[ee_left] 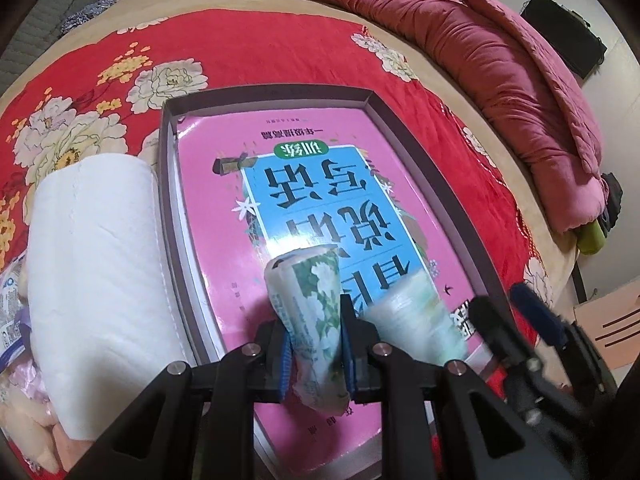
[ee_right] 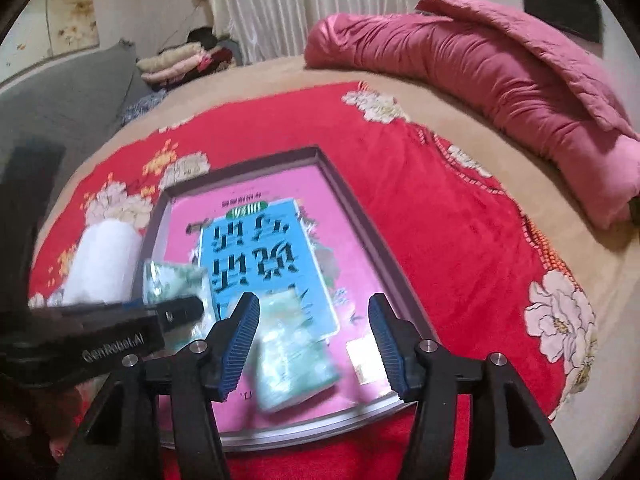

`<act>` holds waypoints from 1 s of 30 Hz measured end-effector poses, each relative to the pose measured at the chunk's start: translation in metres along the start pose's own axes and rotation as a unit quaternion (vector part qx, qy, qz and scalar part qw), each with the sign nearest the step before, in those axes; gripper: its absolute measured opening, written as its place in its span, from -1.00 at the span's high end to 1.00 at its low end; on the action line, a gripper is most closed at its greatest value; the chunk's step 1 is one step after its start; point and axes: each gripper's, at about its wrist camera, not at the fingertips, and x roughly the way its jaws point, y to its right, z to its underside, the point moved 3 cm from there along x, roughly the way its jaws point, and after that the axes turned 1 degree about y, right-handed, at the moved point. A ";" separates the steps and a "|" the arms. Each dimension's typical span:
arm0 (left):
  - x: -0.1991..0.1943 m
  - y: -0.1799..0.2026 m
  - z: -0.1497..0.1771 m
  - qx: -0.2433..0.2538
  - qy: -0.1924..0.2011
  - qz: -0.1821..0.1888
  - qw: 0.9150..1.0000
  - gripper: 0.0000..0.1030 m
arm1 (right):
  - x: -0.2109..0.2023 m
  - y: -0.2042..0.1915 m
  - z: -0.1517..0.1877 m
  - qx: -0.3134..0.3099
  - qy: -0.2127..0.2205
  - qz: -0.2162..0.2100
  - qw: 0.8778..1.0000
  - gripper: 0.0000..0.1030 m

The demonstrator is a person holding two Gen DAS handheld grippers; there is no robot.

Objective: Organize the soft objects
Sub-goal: 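Carry both tissue packs over the pink tray and lower them inside, then open both grippers to release the tissue packs onto the tray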

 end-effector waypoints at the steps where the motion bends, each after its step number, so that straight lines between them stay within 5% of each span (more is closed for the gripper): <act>1: 0.000 0.000 0.001 0.000 -0.002 0.002 1.000 0.59 | -0.003 0.001 -0.002 0.003 0.006 0.000 1.000 -0.16; 20: 0.000 0.005 0.012 0.017 -0.023 0.014 0.999 0.46 | -0.012 0.007 0.001 0.039 0.019 0.028 0.999 -0.31; 30: -0.006 0.010 0.022 0.025 -0.029 0.024 0.999 0.07 | -0.013 0.016 0.005 0.058 0.021 0.037 0.997 -0.41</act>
